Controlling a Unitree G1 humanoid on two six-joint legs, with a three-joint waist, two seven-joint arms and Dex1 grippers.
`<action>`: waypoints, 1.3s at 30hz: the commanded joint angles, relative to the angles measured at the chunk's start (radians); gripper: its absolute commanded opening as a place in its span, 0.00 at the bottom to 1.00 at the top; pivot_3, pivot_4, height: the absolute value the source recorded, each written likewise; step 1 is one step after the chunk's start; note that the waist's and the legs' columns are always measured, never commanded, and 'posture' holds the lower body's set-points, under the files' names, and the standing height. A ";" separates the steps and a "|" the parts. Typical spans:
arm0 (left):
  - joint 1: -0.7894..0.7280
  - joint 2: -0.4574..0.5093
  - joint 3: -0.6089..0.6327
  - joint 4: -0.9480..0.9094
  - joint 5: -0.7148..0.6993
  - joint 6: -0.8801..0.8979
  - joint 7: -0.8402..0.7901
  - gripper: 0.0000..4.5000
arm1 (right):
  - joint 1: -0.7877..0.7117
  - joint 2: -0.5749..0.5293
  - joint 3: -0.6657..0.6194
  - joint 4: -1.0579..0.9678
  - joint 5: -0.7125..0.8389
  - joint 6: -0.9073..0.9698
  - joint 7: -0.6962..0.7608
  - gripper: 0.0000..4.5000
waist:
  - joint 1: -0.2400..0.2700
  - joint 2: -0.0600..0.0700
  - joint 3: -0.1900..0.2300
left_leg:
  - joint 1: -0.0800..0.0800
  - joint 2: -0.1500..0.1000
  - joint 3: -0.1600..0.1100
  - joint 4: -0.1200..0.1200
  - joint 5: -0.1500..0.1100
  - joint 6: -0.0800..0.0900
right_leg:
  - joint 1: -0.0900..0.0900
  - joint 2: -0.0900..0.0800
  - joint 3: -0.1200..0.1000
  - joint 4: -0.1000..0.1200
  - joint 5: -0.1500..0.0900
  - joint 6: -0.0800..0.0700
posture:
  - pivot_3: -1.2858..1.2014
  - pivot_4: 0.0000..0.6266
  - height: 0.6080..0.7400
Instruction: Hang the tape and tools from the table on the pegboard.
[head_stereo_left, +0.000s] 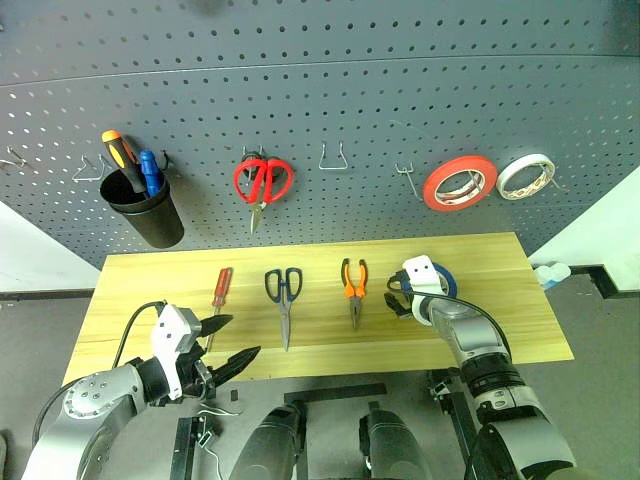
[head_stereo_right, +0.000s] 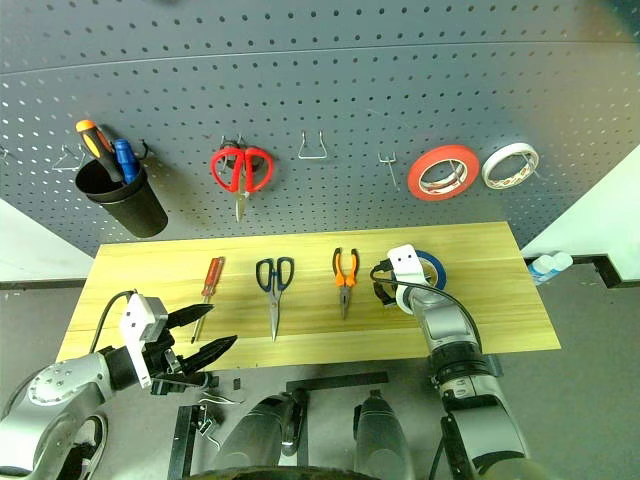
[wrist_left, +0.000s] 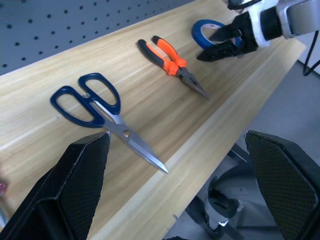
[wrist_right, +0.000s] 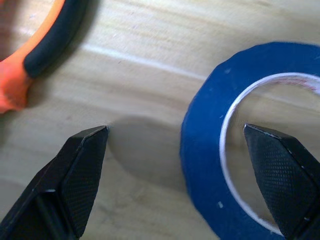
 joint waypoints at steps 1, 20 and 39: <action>0.007 0.002 0.012 -0.033 -0.015 0.003 0.008 0.99 | 0.029 -0.005 0.037 0.011 0.003 0.075 0.052 1.00 | 0.000 0.000 0.000 | 0.000 0.000 0.000 0.000 0.000 0.000 | 0.000 0.000 0.000 0.000 0.000 0.000 | 0.55 0.39 1.00; -0.020 -0.005 0.003 -0.021 -0.009 -0.008 0.021 1.00 | 0.039 -0.011 0.020 -0.038 0.007 0.073 0.058 0.15 | 0.002 -0.002 0.000 | 0.000 0.000 0.000 0.000 0.000 0.000 | 0.000 0.000 0.000 0.000 0.000 0.000 | 0.55 0.35 1.00; -0.093 -0.052 -0.042 0.079 0.038 -0.069 0.023 1.00 | 0.312 -0.190 0.085 -0.500 0.086 0.073 0.335 0.15 | 0.015 -0.002 -0.001 | -0.003 0.000 0.000 0.001 0.002 -0.003 | -0.002 0.000 -0.001 0.000 0.000 0.000 | 0.54 0.27 1.00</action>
